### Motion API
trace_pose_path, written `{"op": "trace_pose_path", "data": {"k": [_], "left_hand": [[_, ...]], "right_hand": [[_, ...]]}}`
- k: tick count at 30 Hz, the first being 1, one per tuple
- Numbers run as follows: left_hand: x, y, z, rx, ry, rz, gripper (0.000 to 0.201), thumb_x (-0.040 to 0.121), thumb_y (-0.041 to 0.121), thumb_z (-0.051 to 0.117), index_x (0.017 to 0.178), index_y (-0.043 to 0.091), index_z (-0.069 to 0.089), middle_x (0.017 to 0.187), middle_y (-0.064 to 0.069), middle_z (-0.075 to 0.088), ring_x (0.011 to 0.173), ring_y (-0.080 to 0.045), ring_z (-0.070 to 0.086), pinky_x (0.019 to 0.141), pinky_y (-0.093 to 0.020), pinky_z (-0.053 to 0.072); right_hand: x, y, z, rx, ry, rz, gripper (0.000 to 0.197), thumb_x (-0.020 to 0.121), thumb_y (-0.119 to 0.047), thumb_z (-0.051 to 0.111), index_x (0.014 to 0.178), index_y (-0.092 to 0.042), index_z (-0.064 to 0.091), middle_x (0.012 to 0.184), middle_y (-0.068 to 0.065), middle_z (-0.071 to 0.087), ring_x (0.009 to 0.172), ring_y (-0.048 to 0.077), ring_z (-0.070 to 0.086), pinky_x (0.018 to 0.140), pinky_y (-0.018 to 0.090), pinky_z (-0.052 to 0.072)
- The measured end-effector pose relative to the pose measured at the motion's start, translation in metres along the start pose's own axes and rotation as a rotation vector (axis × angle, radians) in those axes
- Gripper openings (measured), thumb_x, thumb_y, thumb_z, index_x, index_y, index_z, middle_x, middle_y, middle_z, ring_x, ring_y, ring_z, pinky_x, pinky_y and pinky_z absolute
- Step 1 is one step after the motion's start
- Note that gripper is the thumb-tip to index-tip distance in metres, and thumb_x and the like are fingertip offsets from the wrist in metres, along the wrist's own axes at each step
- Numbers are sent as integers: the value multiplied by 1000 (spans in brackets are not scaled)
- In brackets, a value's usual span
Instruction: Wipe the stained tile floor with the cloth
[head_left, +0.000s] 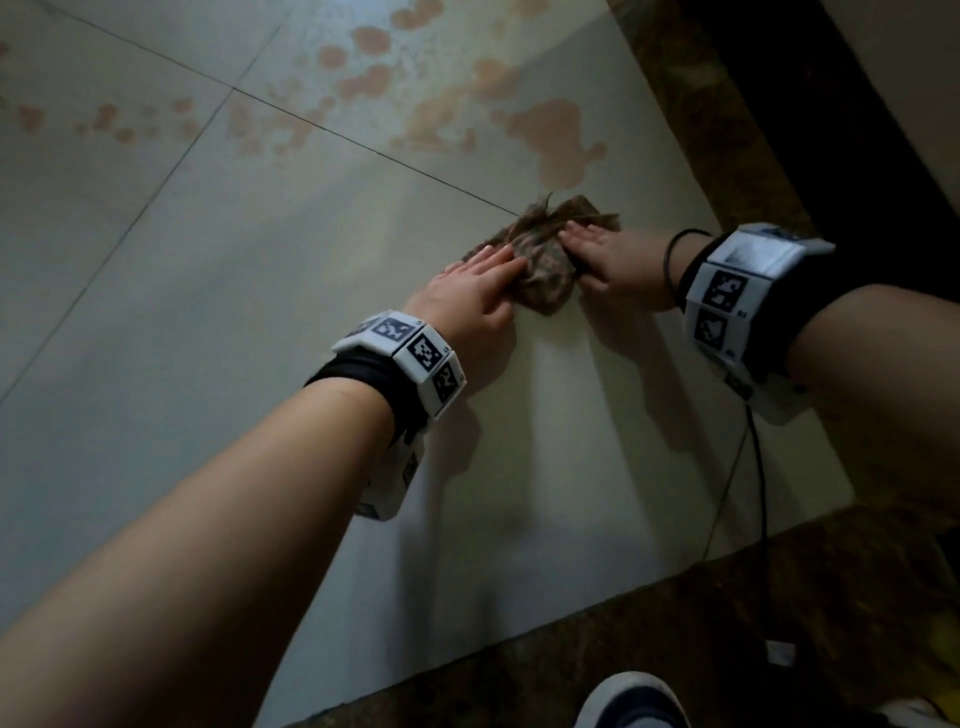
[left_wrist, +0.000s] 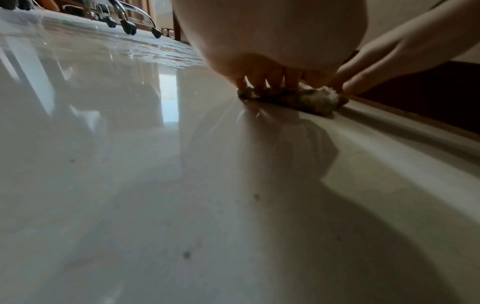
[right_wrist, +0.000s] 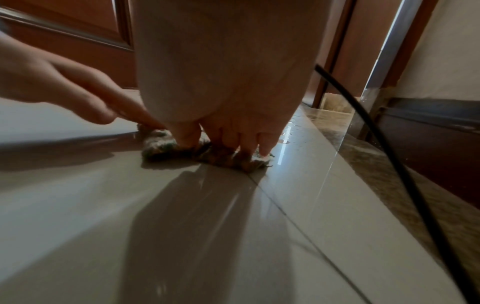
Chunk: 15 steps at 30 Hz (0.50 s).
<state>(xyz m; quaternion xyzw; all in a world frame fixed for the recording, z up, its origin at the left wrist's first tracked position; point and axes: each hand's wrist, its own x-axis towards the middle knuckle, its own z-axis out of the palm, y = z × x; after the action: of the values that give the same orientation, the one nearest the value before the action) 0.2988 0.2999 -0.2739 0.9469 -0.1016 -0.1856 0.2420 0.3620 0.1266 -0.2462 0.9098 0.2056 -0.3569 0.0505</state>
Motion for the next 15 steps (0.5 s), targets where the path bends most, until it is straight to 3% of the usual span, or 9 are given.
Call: {"op": "trace_pose_path", "data": {"k": [6,15], "left_hand": [[18,7,2,220,-70,-60,56,101,40,20,153,24,8,162,5,5,150,-9,2,119,-37,-10],[38,13,-12,115,-143,-133,55,102,39,22,153,25,6,162,5,1,150,-8,-1,120,-33,-6]], "right_hand": [[16,9,-10,60,60,3,62,102,-28,32,152,-6,3,161,12,-1,150,24,5,121,30,7],[36,22,-24,164,133,5,56,103,-33,27,153,-16,11,162,4,3,150,19,7,120,31,10]]}}
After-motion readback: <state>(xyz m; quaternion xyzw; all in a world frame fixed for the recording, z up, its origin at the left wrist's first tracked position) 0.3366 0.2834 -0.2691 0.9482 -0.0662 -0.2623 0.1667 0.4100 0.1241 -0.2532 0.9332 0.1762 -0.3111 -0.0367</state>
